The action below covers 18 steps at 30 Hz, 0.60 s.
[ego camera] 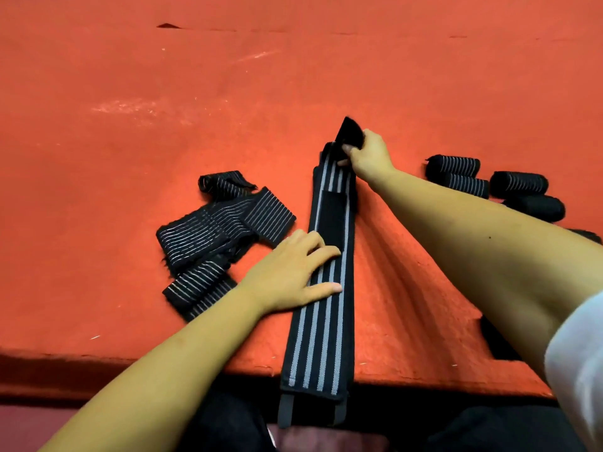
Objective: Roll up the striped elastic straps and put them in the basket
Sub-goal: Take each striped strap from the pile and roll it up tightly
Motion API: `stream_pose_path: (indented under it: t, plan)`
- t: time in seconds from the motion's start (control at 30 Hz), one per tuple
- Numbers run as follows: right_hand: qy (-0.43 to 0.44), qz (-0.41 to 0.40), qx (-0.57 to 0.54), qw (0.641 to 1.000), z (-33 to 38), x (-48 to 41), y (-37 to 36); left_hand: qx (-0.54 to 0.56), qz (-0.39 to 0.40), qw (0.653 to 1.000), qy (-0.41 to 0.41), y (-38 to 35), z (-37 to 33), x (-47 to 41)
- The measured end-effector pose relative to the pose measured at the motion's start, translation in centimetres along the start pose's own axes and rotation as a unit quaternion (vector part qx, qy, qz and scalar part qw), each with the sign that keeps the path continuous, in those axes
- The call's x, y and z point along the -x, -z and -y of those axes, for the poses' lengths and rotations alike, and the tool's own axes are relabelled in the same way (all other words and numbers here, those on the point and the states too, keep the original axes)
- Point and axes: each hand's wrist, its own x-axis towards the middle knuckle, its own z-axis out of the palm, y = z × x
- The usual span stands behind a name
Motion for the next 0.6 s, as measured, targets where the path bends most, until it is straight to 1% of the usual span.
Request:
stream_pose_path:
  t: [0.07,0.2,0.37,0.5,0.6]
  plan:
    - [-0.005,0.005,0.018,1.0,-0.4,-1.2,-0.6,-0.02,-0.023,1.0,-0.002,-0.8,0.2,0.2]
    - [-0.012,-0.014,0.056,0.998,-1.1,-3.3,-1.4,-0.003,-0.005,1.0,0.002,-1.0,0.5,0.0]
    - [-0.062,0.019,0.115,0.991,-2.1,-4.8,-2.3,-0.006,-0.008,1.0,-0.004,-1.5,0.6,-0.1]
    - [-0.095,0.024,0.087,0.991,-1.8,-5.3,-2.6,-0.012,-0.011,1.0,-0.005,-1.5,0.6,-0.2]
    - [-0.104,0.029,0.031,0.994,-1.4,-5.3,-2.5,-0.016,-0.008,1.0,-0.004,-1.5,0.6,-0.2]
